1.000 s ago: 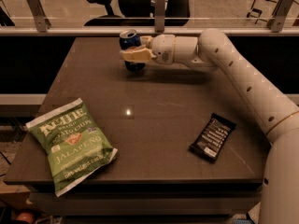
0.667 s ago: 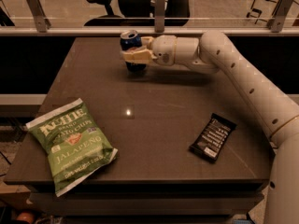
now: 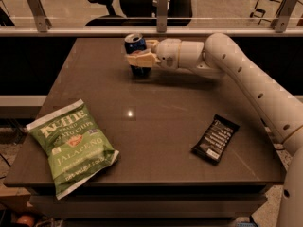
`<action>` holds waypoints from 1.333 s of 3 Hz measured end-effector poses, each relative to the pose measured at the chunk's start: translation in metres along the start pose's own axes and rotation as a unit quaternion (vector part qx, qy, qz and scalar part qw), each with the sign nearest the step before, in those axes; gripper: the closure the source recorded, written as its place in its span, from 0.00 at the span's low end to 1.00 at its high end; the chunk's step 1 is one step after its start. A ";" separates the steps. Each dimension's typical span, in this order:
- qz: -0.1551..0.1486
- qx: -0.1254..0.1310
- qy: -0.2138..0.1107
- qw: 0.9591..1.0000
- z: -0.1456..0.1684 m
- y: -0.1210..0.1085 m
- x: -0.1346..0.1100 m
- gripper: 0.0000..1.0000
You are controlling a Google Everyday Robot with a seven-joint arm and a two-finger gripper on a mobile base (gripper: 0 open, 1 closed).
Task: Place pepsi can upright
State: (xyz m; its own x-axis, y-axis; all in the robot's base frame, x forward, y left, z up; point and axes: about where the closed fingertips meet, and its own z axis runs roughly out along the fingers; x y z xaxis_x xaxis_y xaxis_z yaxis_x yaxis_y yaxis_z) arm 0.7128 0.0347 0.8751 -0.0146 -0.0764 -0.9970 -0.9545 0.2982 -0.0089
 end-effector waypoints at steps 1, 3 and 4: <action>0.013 0.003 0.001 1.000 0.000 -0.006 0.010 1.00; 0.013 0.002 0.001 1.000 0.001 -0.005 0.008 0.60; 0.013 0.002 0.001 1.000 0.001 -0.005 0.008 0.36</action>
Offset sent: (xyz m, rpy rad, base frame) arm 0.0044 -0.0025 -0.0085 0.0042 0.0209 -0.0070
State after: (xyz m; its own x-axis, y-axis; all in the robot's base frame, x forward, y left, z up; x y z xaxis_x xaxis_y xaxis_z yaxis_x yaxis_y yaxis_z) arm 0.7177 0.0335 0.8674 -0.0400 -0.0709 -0.9967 -0.9527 0.3033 0.0167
